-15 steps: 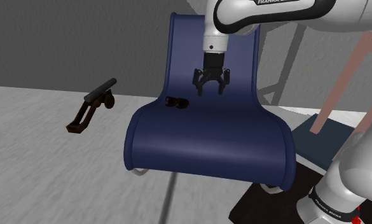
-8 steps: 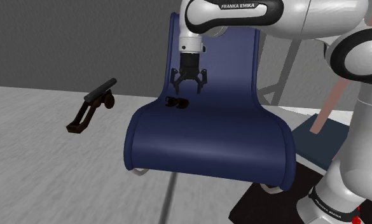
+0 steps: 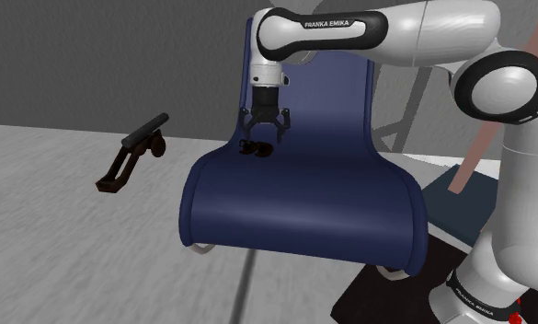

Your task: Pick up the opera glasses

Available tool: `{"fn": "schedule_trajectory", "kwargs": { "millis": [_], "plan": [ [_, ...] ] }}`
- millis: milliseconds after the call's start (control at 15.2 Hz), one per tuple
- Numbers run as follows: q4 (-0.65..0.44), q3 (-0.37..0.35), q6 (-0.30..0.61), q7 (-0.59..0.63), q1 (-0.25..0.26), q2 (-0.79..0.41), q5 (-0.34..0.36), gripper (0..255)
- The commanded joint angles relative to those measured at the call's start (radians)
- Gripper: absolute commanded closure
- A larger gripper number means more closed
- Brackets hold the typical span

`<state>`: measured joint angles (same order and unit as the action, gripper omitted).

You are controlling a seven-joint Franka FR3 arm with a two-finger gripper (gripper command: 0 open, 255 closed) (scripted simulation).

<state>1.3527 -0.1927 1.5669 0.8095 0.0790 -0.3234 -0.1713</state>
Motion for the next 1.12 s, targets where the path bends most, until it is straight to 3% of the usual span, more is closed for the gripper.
{"fn": "schedule_trajectory", "kwargs": {
  "millis": [0, 132, 198, 792, 1056],
  "plan": [
    [0.042, 0.000, 0.035, -0.007, -0.001, 0.007, -0.001, 0],
    [0.043, 0.000, 0.035, -0.007, -0.001, 0.007, -0.001, 0],
    [0.043, 0.001, 0.035, -0.007, -0.001, 0.008, -0.002, 255],
    [0.042, 0.000, 0.035, -0.007, -0.001, 0.007, -0.001, 255],
    [-0.023, 0.000, -0.021, 0.004, 0.000, -0.001, 0.000, 255]
  ]
}}
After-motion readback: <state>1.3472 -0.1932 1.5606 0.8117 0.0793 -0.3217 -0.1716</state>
